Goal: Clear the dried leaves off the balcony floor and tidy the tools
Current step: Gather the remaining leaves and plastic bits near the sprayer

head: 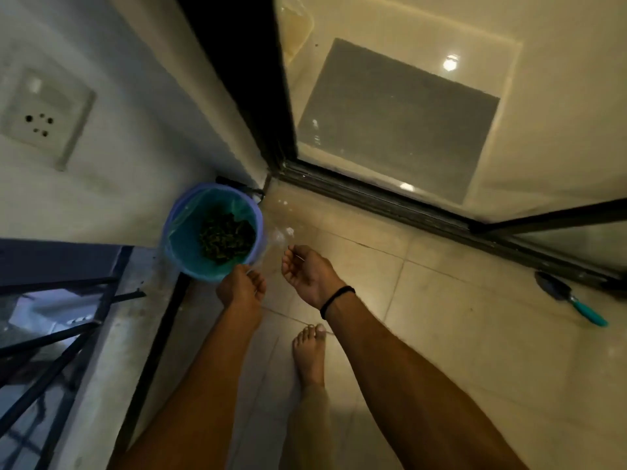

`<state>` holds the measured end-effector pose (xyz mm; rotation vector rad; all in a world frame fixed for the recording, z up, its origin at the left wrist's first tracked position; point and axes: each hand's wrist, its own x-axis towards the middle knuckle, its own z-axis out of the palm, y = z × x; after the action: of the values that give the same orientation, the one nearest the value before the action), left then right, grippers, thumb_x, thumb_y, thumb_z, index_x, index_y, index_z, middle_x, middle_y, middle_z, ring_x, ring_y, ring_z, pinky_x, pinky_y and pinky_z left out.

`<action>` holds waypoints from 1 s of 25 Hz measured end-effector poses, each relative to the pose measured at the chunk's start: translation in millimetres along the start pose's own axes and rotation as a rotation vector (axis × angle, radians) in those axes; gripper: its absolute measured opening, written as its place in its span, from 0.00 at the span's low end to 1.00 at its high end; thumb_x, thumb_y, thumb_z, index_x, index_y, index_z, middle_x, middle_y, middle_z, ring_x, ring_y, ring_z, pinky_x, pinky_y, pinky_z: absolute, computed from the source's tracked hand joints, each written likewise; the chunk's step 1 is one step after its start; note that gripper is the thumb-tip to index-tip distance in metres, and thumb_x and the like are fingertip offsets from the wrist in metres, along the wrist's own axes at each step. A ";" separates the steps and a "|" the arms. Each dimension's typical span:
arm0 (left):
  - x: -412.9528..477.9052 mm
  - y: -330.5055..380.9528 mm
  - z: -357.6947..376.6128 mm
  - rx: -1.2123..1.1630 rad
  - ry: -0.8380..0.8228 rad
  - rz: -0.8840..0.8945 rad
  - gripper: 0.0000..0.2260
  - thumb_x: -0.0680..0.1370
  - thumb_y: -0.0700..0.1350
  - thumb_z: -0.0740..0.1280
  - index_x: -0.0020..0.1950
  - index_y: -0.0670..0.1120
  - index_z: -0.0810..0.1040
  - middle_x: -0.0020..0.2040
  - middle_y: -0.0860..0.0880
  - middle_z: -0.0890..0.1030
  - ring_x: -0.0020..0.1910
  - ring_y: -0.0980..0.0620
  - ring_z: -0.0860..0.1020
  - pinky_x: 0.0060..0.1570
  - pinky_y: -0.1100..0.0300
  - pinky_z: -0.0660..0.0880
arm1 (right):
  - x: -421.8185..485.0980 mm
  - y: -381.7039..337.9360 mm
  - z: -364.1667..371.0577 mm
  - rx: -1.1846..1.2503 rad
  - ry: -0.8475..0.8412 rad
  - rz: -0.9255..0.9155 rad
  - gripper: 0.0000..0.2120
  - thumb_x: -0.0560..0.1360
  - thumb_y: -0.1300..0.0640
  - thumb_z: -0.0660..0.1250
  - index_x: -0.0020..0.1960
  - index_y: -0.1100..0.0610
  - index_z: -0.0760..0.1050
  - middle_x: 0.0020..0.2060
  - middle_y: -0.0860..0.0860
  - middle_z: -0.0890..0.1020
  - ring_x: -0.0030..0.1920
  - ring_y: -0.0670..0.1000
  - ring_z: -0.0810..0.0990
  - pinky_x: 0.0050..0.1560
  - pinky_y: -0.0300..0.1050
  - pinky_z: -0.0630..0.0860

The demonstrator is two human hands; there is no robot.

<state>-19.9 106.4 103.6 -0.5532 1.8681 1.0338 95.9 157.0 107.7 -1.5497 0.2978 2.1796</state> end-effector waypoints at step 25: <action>-535.0 -756.1 247.0 1.318 -0.702 0.470 0.08 0.82 0.44 0.65 0.50 0.40 0.79 0.42 0.42 0.81 0.39 0.47 0.79 0.42 0.54 0.78 | -393.3 -88.9 -891.2 1.001 0.529 -0.479 0.02 0.78 0.63 0.67 0.48 0.62 0.77 0.32 0.54 0.78 0.31 0.49 0.75 0.34 0.40 0.76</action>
<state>907.1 -124.1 183.1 0.9293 1.5955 0.0329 991.2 -231.5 173.7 -1.3322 0.9008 0.9393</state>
